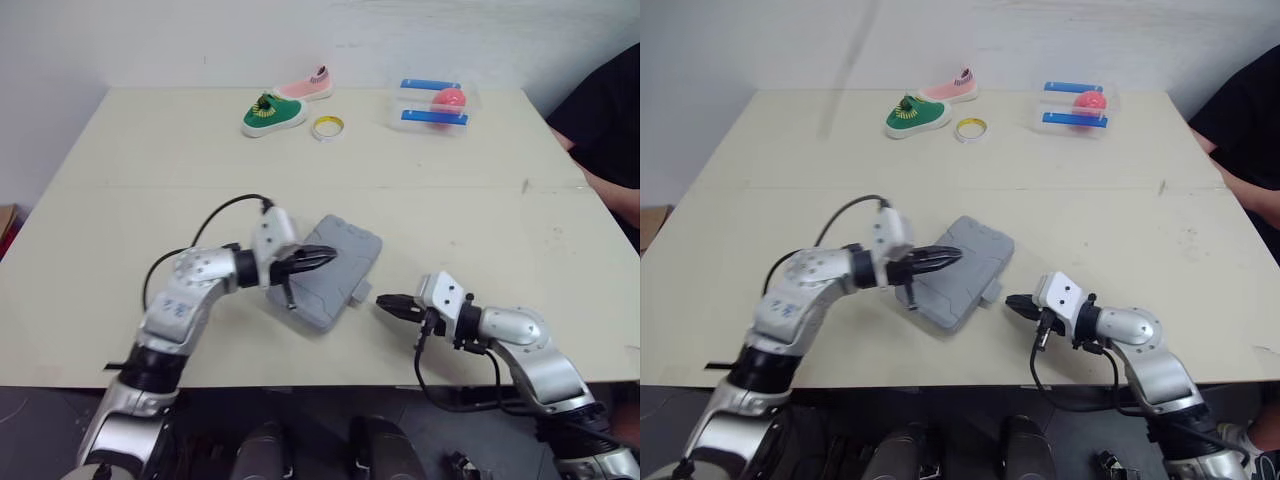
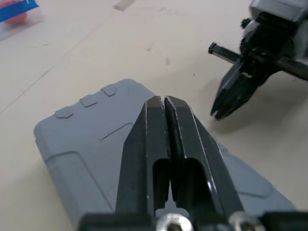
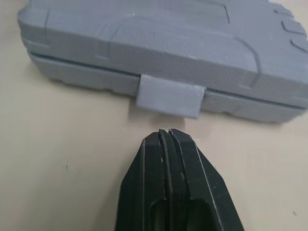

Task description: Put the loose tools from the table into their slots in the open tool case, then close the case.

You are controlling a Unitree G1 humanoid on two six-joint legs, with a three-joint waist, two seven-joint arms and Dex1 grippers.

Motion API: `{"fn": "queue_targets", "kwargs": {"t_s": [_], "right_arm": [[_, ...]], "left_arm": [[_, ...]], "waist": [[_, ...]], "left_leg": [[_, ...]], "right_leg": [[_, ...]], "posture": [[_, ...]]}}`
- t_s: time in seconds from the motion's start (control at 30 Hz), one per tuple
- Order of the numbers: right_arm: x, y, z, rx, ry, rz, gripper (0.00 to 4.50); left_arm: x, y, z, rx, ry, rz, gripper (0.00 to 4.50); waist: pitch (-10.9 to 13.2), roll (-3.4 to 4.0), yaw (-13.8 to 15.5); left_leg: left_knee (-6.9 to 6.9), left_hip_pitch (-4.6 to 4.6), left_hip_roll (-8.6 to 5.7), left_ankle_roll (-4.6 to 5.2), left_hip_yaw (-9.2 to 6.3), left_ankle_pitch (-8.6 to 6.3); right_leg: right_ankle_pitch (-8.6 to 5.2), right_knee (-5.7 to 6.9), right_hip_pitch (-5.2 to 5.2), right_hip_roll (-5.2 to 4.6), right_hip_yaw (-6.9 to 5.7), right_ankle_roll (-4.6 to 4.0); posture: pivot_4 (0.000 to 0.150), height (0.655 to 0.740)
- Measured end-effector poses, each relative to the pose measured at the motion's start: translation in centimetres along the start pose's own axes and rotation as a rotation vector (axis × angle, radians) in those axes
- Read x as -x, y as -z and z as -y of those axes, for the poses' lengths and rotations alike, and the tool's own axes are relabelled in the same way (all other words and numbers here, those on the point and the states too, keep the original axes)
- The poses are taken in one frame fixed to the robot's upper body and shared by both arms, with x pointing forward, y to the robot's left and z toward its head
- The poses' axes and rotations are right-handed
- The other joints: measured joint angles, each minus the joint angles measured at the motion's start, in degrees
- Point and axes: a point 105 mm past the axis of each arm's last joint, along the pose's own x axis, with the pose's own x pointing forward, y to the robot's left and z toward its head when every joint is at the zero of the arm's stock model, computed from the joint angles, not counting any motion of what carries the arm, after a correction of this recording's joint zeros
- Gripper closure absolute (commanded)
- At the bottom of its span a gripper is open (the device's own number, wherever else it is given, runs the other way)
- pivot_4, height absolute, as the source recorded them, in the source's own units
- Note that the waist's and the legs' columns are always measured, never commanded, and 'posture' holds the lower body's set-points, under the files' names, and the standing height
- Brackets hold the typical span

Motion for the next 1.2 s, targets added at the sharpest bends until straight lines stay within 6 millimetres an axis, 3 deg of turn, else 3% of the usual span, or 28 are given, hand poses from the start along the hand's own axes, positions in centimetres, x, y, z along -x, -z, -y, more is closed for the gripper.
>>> {"fn": "queue_targets", "kwargs": {"t_s": [0.1, 0.33, 1.03, 1.2], "right_arm": [[-0.4, 0.1, -0.1, 0.009, -0.001, -0.009, 4.50], [-2.0, 0.0, -0.1, 0.016, 0.004, -0.007, 4.50], [-5.4, 0.5, 0.3, 0.030, -0.027, -0.011, 4.50], [-5.7, 0.5, 0.3, 0.071, -0.063, -0.052, 4.50]], "left_arm": [[-1.1, 2.1, 0.2, 0.011, 0.018, -0.072, 4.44], [-2.0, 2.7, 0.5, -0.033, 0.033, -0.115, 4.44], [-0.9, 3.9, 0.4, 0.019, -0.003, -0.137, 4.44], [-0.7, 4.3, 0.4, 0.035, -0.012, -0.140, 4.44]], "waist": [[0.00, 0.00, -0.04], [-0.11, 0.01, 0.01], [-0.94, 0.01, -1.86], [-1.00, 0.00, -2.17]], "left_leg": [[0.00, -0.04, 0.02, 0.02, 0.04, 0.00], [0.04, 0.14, 0.02, 0.09, -0.02, 0.00], [-0.05, 0.36, 0.12, -0.04, -0.13, 0.02], [-0.42, 1.12, 0.13, -0.24, -0.13, -0.35]], "right_leg": [[-0.01, -0.02, -0.05, 0.01, 0.03, -0.01], [-0.01, 0.00, 0.14, -0.37, 0.00, -0.01], [-0.04, 0.04, 0.33, -0.33, 0.09, -0.07], [-0.13, -0.15, 1.02, -0.34, 0.22, -0.23]], "posture": [[0.150, 0.7400], [0.150, 0.7400], [0.150, 0.7400], [0.150, 0.7400]]}}
